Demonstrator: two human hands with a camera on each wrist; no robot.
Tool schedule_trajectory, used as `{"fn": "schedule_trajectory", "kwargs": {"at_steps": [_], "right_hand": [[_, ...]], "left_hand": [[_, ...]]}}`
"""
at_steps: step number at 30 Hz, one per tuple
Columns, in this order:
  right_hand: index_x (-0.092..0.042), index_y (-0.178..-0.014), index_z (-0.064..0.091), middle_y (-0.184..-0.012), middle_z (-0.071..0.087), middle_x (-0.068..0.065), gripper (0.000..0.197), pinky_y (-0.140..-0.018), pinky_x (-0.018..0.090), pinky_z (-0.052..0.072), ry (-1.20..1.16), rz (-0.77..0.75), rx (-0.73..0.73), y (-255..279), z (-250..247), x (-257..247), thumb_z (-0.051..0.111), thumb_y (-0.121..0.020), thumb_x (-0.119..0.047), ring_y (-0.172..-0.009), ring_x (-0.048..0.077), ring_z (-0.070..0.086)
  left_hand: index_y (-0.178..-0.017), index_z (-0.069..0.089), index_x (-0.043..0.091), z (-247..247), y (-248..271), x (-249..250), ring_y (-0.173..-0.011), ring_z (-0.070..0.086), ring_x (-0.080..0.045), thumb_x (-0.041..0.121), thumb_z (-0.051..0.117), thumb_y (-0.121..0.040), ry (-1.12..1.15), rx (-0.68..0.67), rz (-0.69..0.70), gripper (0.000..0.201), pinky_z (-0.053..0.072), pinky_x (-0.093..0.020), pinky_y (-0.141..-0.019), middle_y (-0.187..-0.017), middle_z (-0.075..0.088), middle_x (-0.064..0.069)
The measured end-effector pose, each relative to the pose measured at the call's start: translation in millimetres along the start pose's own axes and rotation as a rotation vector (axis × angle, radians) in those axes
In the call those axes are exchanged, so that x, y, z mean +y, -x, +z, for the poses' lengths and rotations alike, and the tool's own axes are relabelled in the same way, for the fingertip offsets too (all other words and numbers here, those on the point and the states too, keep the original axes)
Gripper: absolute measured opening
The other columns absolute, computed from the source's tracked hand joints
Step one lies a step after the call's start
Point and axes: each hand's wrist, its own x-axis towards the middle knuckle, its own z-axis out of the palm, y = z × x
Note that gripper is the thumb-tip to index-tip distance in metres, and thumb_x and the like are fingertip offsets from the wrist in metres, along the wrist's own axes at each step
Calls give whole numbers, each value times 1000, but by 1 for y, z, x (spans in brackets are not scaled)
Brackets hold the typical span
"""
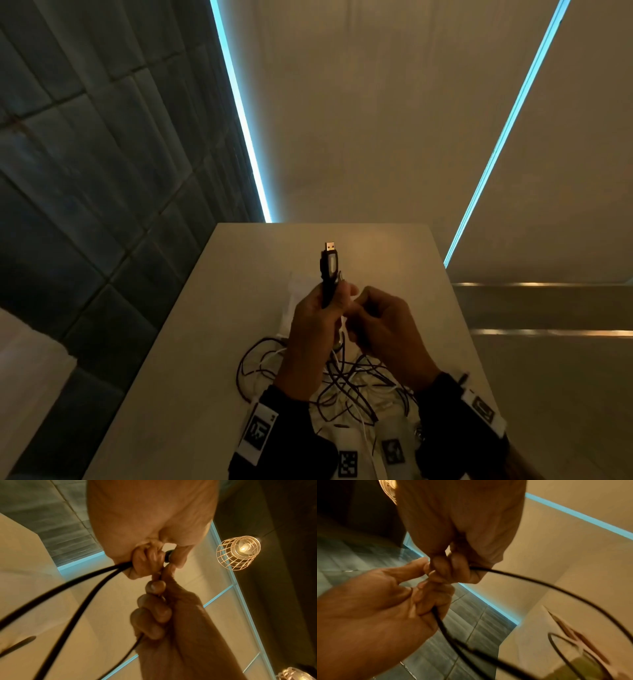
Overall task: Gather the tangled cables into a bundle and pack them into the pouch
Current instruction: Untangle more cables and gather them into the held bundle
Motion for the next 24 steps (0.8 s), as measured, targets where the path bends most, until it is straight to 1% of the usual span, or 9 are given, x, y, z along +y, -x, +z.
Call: {"fn": "schedule_trajectory", "kwargs": {"at_steps": [2, 4, 8, 11, 13, 15, 18, 21, 24], "right_hand": [[4, -76, 58, -57, 53, 14, 30, -40, 22, 35, -23, 17, -39, 5, 2, 7, 62, -86, -23, -42, 14, 42], [2, -77, 62, -56, 51, 7, 24, -45, 24, 35, -19, 34, -82, 12, 0, 13, 63, -87, -20, -46, 14, 41], [0, -78, 65, -52, 50, -4, 20, -46, 20, 36, 49, -50, -1, 13, 6, 10, 61, -91, -15, -46, 8, 40], [3, -80, 65, -54, 50, -1, 26, -46, 18, 34, 26, -104, -52, 7, 14, 4, 59, -91, -20, -47, 8, 39], [7, -79, 63, -56, 49, -1, 28, -47, 14, 34, 25, -92, -119, 8, 13, 9, 58, -91, -18, -47, 4, 39], [10, -79, 62, -56, 54, -9, 25, -51, 10, 37, 72, -54, -164, 11, 8, 20, 55, -94, -8, -48, -3, 45], [0, -74, 62, -55, 56, -15, 25, -56, 9, 38, 180, -4, -215, 15, 4, 44, 53, -96, -9, -52, -4, 48], [-8, -73, 60, -61, 51, -10, 29, -60, 20, 37, 232, -1, -196, 17, 5, 71, 54, -97, -24, -58, 3, 44], [-20, -73, 60, -63, 48, -11, 26, -59, 25, 36, 201, 50, -187, 17, 7, 97, 52, -97, -26, -59, 7, 41]], "left_hand": [[-91, 64, 11, -5, 1, 1, -42, 25, -8, 33, 50, -97, 78, 86, 22, 27, 24, -22, -41, -49, 34, 8], [-90, 62, 10, -13, 1, 3, -42, 20, -8, 32, 45, -99, 192, 135, 37, 29, 22, -21, -39, -51, 27, 5], [-89, 64, 11, -11, 3, -1, -44, 24, -10, 40, 46, -93, 95, 51, 40, 35, 23, -23, -42, -53, 30, 2], [-72, 56, 14, -6, 5, -1, -53, 37, -15, 37, 41, -98, 27, 97, 71, 38, 33, -28, -51, -59, 43, 1], [-70, 49, 13, -11, 4, 3, -61, 48, -17, 33, 38, -101, 136, 127, 69, 39, 43, -30, -59, -66, 51, 0], [-72, 45, 12, -19, 2, 7, -57, 48, -18, 31, 35, -102, 328, 100, 38, 37, 47, -32, -58, -64, 50, -3], [-71, 44, 13, -26, 2, 8, -46, 25, -10, 32, 35, -102, 426, 118, 20, 38, 29, -24, -45, -54, 31, 4], [-73, 43, 12, -31, 2, 7, -46, 21, -9, 29, 34, -103, 377, 127, 23, 36, 22, -24, -45, -54, 28, 5], [-74, 42, 12, -37, 3, 9, -46, 21, -9, 26, 34, -103, 362, 114, 19, 33, 21, -24, -45, -54, 28, 7]]}}
